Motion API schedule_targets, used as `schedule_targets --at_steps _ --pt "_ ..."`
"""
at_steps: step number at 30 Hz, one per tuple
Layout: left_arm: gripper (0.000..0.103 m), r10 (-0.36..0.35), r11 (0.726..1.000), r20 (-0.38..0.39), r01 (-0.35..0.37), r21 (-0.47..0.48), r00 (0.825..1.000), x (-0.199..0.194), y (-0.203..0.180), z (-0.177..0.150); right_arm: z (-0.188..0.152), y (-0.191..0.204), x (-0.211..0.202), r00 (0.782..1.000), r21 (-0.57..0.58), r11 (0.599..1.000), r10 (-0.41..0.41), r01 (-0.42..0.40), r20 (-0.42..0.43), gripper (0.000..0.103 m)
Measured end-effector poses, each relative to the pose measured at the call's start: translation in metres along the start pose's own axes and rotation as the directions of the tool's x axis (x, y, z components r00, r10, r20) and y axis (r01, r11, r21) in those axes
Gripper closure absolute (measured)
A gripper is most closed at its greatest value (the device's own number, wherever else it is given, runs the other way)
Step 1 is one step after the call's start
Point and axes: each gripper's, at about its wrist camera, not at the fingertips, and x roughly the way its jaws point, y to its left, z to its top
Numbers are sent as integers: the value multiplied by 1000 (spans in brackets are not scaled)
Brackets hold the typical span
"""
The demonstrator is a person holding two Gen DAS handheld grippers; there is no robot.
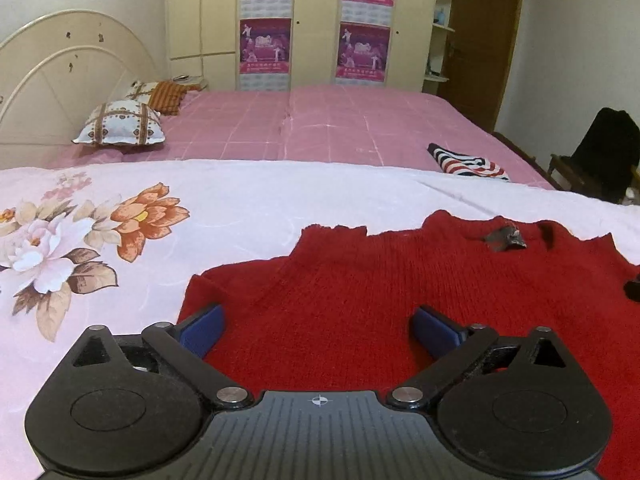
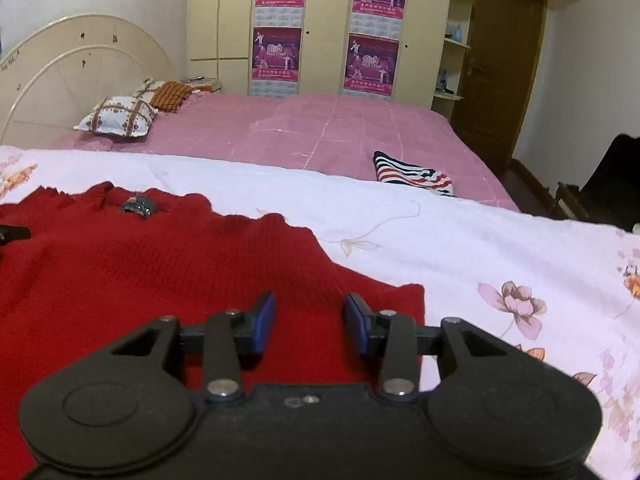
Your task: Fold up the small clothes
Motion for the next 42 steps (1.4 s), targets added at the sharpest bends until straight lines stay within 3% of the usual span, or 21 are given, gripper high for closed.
schedule_targets --at_steps 4,7,16,20,22,24,27,30,32,36,37,39,42 --pt "3 31 999 25 -31 17 999 -19 -2 -1 5 -3 -14 1000 12 1000 1 -1 14 62" --pt "3 25 1000 41 -25 2 999 -36 0 -5 4 -7 -32 999 47 999 7 -9 53 60" --pt "3 15 1000 62 -14 -15 998 -86 10 -26 -9 5 -79 995 96 993 69 -75 67 61" --pt "3 -23 996 60 28 -87 998 -113 20 -43 -13 19 -98 992 99 989 100 -107 74 63" --pt "3 -50 984 60 59 -171 997 -132 29 -59 -15 26 -108 990 94 988 115 -123 80 63" --pt "3 -93 953 69 109 -283 993 -149 42 -81 -18 31 -117 988 91 986 132 -139 85 63" --pt "4 -171 878 70 185 -441 983 -167 61 -119 -20 37 -130 984 87 983 151 -159 99 64" --pt "21 -219 818 55 214 -534 974 -165 72 -143 -24 42 -138 981 98 980 164 -174 100 64" --pt "22 -235 776 81 237 -584 969 -159 79 -150 -28 45 -141 981 102 978 171 -181 95 65" --pt "24 -267 638 163 301 -709 950 -137 96 -153 -35 58 -145 978 98 975 195 -202 76 67" --pt "25 -269 617 175 309 -724 947 -131 98 -153 -36 61 -146 977 98 974 198 -205 76 68" --pt "32 -273 605 181 315 -731 945 -120 96 -151 -36 64 -147 975 101 971 207 -215 78 68" --pt "34 -273 603 191 322 -729 943 -103 91 -139 -35 65 -146 972 109 968 220 -228 83 74"
